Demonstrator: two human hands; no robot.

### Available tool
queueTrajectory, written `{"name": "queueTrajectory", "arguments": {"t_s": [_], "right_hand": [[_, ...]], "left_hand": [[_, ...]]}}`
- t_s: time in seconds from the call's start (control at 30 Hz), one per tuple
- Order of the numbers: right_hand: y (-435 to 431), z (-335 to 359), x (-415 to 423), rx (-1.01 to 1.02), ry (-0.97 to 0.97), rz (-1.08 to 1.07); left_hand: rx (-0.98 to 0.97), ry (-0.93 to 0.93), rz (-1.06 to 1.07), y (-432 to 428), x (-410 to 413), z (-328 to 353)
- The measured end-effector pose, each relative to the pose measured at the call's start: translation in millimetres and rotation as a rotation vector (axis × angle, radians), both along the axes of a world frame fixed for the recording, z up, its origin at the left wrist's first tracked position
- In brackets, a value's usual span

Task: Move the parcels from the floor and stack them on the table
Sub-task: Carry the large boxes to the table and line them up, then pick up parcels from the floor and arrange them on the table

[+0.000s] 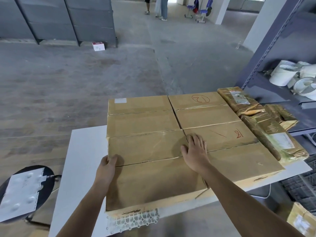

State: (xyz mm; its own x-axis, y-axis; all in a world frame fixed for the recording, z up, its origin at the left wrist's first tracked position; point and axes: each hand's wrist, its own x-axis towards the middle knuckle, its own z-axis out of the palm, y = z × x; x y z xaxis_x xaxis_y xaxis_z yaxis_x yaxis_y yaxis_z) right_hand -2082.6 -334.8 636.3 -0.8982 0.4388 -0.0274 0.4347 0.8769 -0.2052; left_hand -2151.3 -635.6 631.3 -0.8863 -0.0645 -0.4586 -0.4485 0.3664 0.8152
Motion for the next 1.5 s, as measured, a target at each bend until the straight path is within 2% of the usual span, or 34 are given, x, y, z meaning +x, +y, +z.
{"name": "queueTrajectory", "arguments": {"t_s": [0.2, 0.3, 0.5, 0.73, 0.97, 1.13, 1.5], "right_hand": [[-11.8, 8.3, 2.1, -0.026, 0.008, 0.073], [-25.4, 11.0, -1.1, -0.05, 0.048, 0.18], [-41.7, 20.1, -16.2, -0.108, 0.087, 0.408], [-125.5, 40.7, -7.7, -0.296, 0.123, 0.7], [-236.9, 46.1, 42.9, -0.443, 0.047, 0.986], [-307.5, 37.0, 92.6, -0.457, -0.048, 1.141], [-494.4, -26.6, 235.7, -0.459, -0.31, 1.249]], "left_hand": [[-0.211, 0.198, -0.047, 1.4, 5.4, 13.6], [-0.275, 0.2, -0.032, 0.6, 15.9, 26.2], [-0.324, 0.203, 0.126, -11.2, 67.8, 42.1], [-0.374, 0.201, 0.302, -27.4, 142.9, 59.0], [-0.405, 0.175, 0.588, -107.7, 226.7, 64.7], [-0.389, 0.089, 0.756, -177.0, 289.2, 47.2], [-0.21, -0.057, 0.991, -332.4, 455.6, -5.6]]}}
